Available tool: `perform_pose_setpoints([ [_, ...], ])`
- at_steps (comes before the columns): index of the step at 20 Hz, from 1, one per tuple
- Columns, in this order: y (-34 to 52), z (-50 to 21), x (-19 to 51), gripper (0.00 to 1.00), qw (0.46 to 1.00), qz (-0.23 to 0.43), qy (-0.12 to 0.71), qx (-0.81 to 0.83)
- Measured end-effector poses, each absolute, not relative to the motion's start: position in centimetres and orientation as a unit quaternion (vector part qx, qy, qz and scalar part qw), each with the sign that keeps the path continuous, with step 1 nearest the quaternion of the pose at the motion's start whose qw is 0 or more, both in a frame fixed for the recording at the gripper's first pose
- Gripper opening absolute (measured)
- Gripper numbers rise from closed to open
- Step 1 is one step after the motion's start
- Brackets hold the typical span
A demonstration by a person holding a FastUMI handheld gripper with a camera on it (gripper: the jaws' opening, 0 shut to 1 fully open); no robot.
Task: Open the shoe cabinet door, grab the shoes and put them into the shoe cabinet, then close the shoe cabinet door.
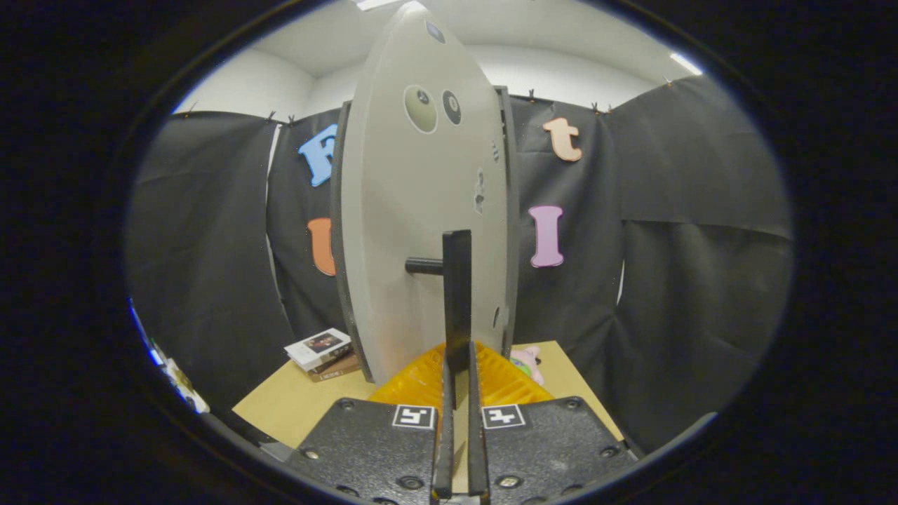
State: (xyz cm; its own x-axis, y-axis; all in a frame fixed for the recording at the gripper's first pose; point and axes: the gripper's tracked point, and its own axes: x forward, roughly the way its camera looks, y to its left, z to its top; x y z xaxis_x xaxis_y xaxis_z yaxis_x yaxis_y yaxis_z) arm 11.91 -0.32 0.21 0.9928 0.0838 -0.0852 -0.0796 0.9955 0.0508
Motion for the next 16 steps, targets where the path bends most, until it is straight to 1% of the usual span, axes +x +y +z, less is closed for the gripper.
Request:
perform_pose_setpoints([
  [9, -10.4, 0.2, 11.6, 0.04, 0.999, -0.002, 0.047, 0.014],
  [12, -12.4, 0.2, 11.8, 0.04, 0.998, 0.002, 0.043, 0.034],
  [16, -12.4, 0.0, 11.9, 0.04, 0.998, 0.018, 0.045, 0.042],
])
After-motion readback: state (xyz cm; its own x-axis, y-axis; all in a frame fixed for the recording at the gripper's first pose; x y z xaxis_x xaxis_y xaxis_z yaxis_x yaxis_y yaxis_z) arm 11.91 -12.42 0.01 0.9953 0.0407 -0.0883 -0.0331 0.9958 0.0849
